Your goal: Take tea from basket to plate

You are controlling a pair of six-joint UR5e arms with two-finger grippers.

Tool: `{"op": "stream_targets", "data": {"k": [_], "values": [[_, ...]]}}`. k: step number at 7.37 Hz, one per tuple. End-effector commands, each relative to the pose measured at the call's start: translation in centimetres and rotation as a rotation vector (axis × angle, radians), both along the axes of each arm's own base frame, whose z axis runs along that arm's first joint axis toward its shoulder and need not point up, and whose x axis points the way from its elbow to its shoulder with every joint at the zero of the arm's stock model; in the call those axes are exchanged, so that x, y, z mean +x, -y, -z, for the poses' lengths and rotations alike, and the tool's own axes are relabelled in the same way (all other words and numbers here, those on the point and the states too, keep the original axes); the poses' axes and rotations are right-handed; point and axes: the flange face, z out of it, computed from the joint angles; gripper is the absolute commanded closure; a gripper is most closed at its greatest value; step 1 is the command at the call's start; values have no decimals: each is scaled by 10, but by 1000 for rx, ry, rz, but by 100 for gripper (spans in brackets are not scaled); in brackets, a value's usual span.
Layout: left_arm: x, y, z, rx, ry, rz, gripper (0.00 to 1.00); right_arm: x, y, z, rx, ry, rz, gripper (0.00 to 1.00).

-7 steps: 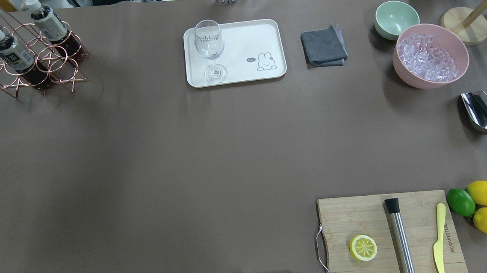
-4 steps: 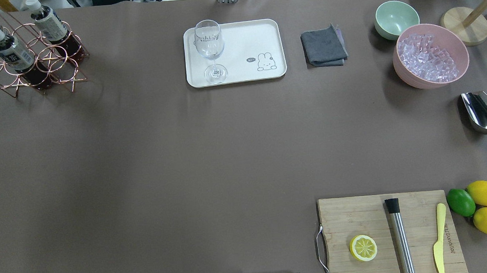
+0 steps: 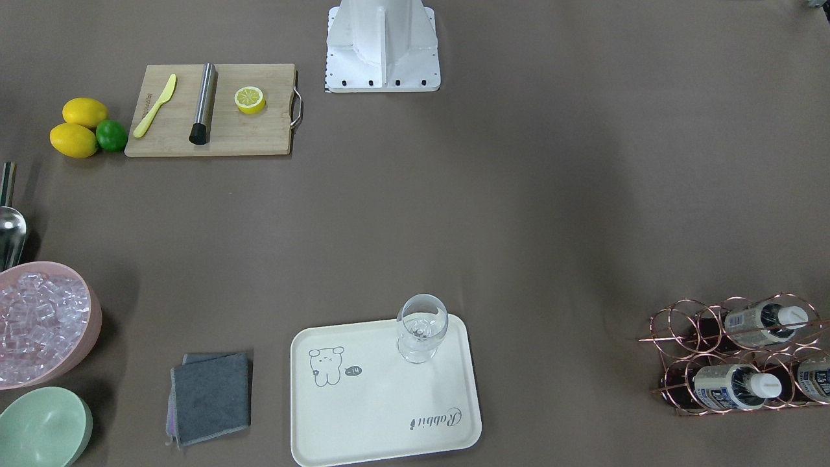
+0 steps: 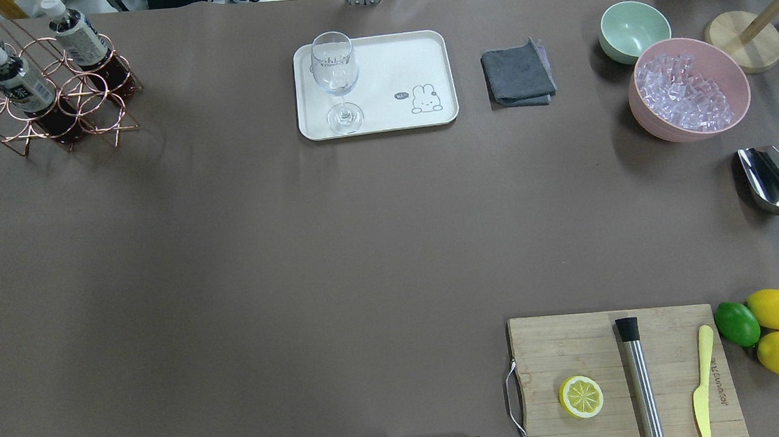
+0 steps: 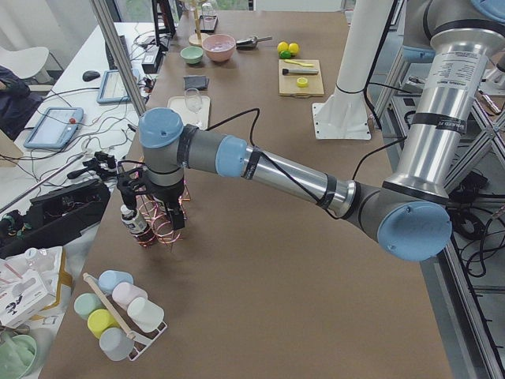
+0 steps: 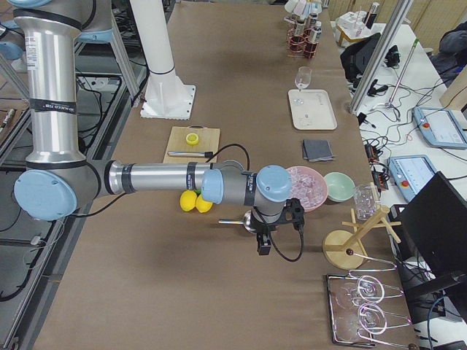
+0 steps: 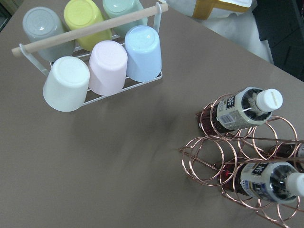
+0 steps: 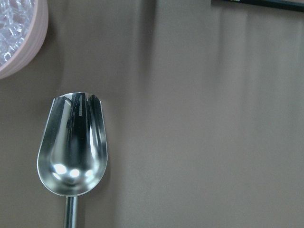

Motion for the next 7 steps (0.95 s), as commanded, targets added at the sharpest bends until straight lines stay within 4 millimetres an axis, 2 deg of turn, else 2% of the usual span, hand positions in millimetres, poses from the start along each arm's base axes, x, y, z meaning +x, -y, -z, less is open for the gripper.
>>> {"op": "stream_targets", "data": {"k": [1, 3, 6, 7], "values": [[28, 36, 14, -96, -75, 135, 3, 0, -5, -10, -19, -2, 2, 0], [42, 63, 26, -141, -99, 186, 2, 1, -6, -16, -27, -8, 5, 0], [39, 96, 64, -212, -140, 296, 2, 1, -5, -15, -23, -6, 8, 0], [40, 99, 66, -248, -159, 340, 2, 0, -6, -17, -25, -8, 8, 0]]}}
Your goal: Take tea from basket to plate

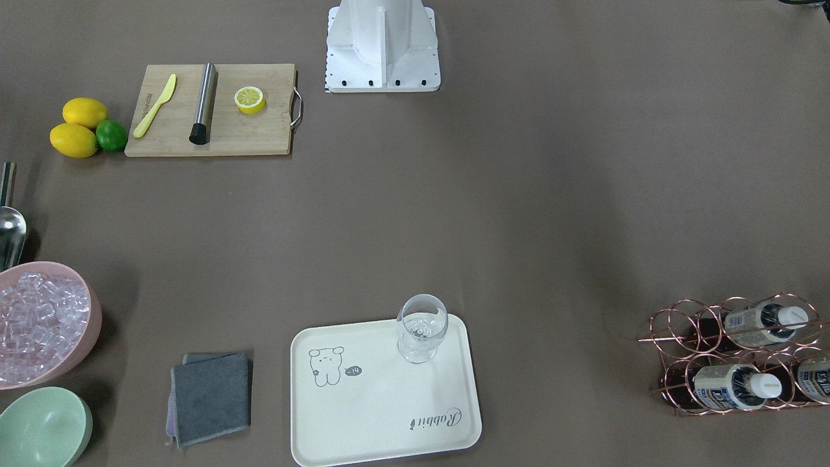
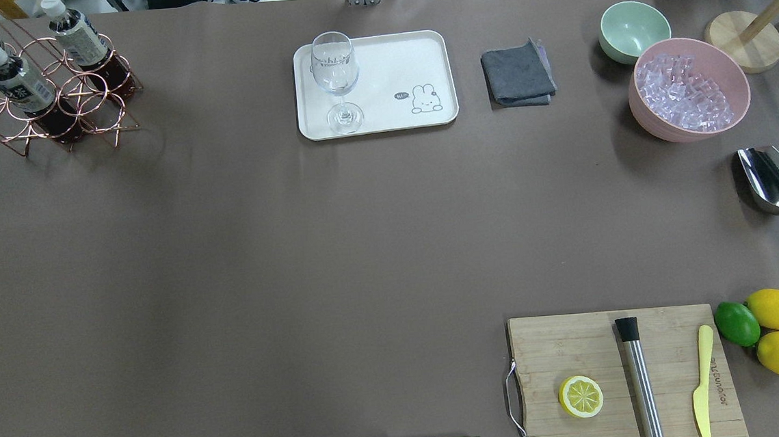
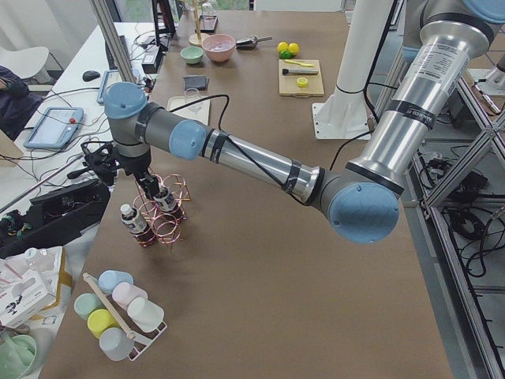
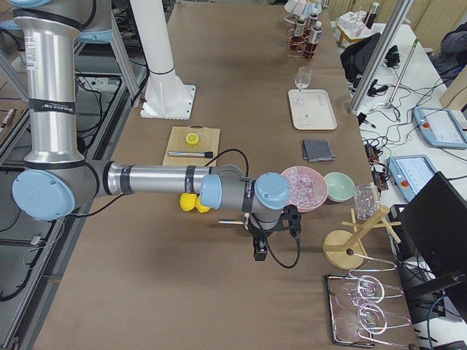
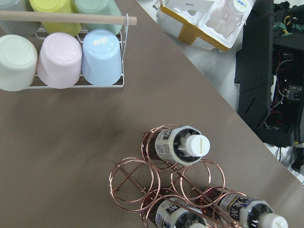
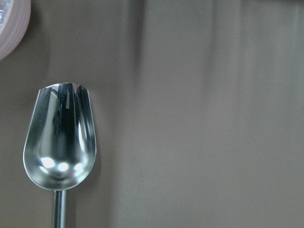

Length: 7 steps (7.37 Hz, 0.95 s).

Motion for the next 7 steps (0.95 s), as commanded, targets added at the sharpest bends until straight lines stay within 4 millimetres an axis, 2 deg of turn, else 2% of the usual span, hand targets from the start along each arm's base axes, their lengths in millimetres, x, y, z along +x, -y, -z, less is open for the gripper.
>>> {"op": "stream_targets", "data": {"k": [1, 2, 3, 4, 5, 7], "values": [[5, 31, 19, -123, -56, 128, 2, 0, 1, 0, 1, -3, 0, 0], [12, 50, 25, -163, -65, 147, 2, 0, 1, 1, 4, -3, 1, 0], [13, 52, 23, -194, -75, 168, 2, 0, 1, 0, 1, -3, 0, 0], [14, 68, 27, -220, -78, 179, 2, 0, 1, 0, 2, -5, 0, 0], [22, 80, 38, -280, -97, 221, 2, 1, 1, 1, 7, -7, 3, 0], [57, 79, 40, -378, -154, 229, 2, 0, 1, 3, 12, -6, 6, 0]]}}
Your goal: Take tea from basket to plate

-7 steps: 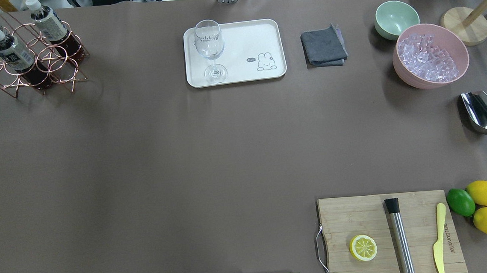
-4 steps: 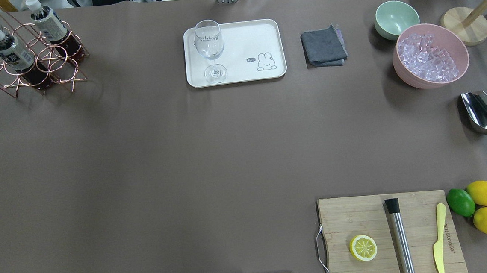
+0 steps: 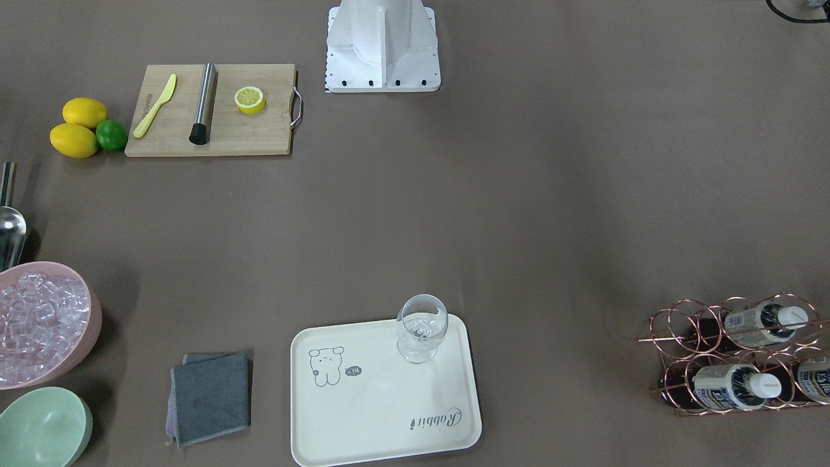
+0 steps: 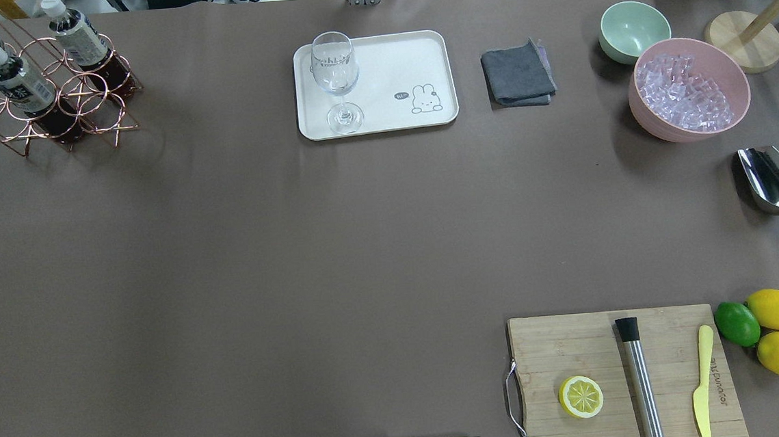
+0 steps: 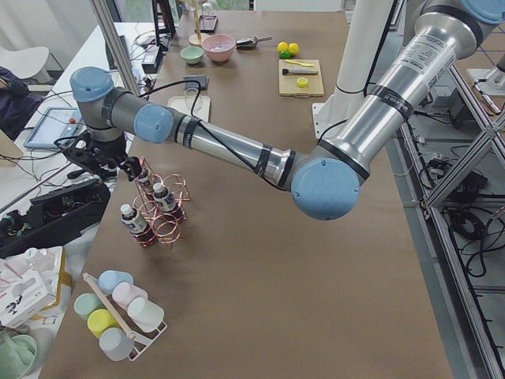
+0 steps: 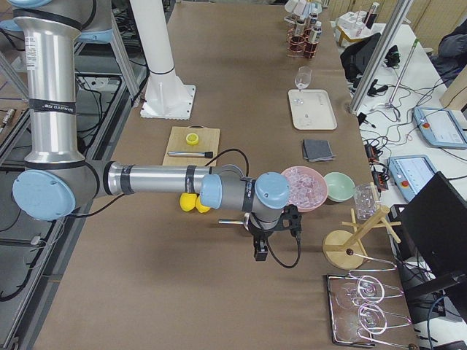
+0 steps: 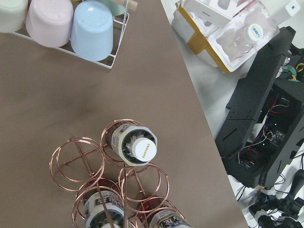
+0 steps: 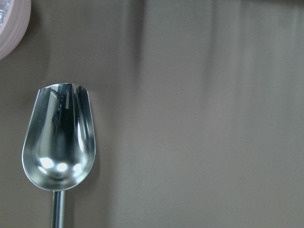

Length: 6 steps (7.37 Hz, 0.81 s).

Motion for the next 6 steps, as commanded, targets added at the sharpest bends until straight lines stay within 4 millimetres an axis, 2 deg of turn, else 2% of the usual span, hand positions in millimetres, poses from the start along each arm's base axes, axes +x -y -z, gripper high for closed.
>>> {"op": "stream_targets", "data": {"k": [1, 2, 4, 6], "values": [[34, -1, 0, -100, -87, 1, 2, 0, 0, -1, 2, -1, 3, 0], [45, -1, -6, -124, -101, -14, 2, 0, 0, 0, 3, -2, 4, 0], [48, 2, -11, -144, -101, -15, 2, 1, 0, -2, -1, -5, 3, 0], [64, -1, -20, -170, -98, -35, 2, 1, -1, -3, -3, -7, 3, 0]]}}
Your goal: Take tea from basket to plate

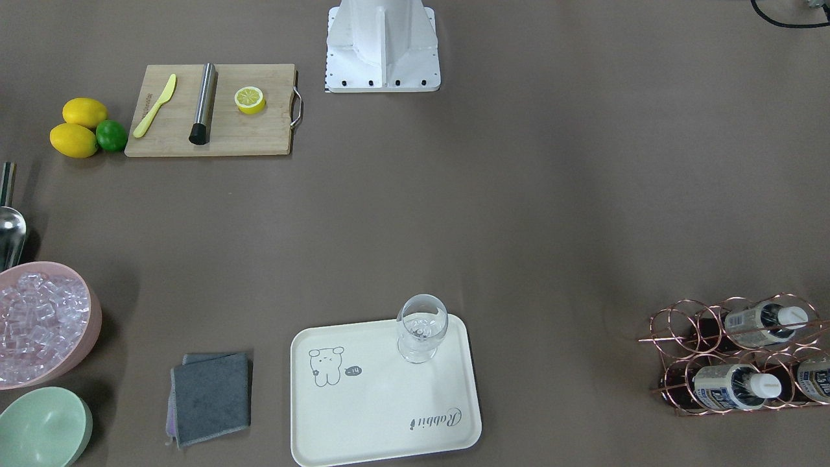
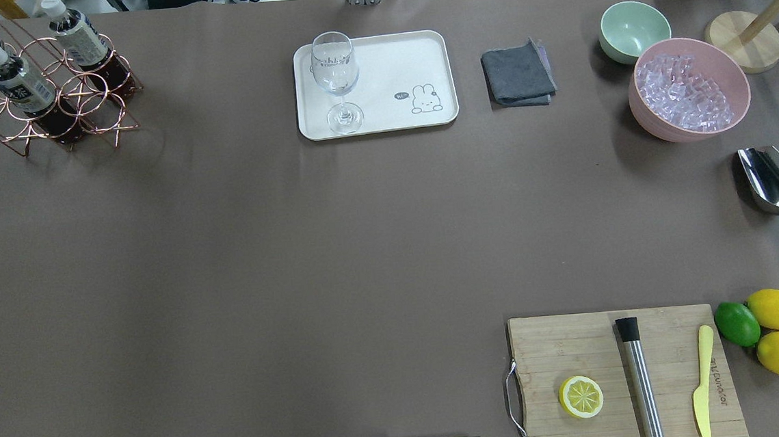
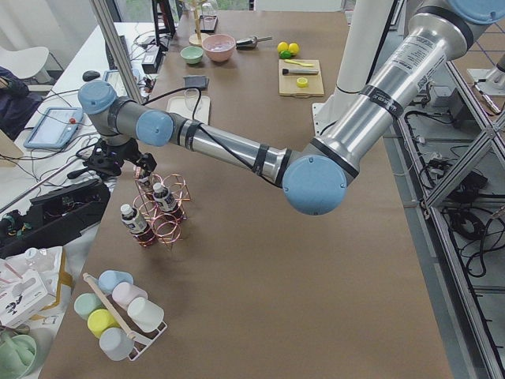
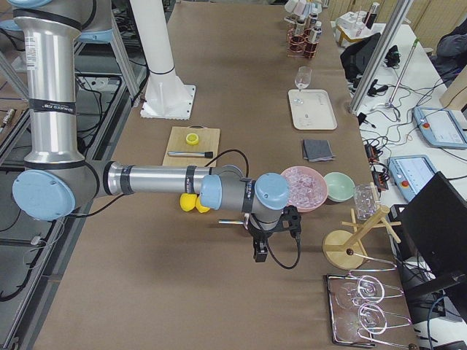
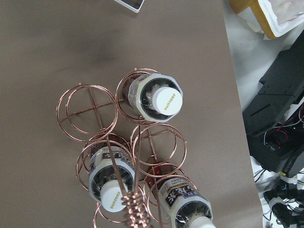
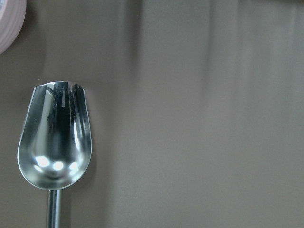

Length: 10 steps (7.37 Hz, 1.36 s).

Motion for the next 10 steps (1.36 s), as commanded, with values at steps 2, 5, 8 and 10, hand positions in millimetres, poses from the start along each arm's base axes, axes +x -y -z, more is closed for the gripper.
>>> {"op": "stream_targets", "data": {"k": [2, 5, 8, 10], "values": [[11, -6, -20, -25, 3, -23, 12, 0, -1, -3, -6, -1, 0, 0], [13, -4, -8, -14, -23, -32, 26, 0, 0, 2, 3, 0, 0, 0], [3, -2, -2, -21, -22, -19, 25, 0, 1, 2, 3, -1, 0, 0], [3, -3, -6, -24, -20, -19, 30, 0, 0, 0, 0, 0, 0, 0]]}}
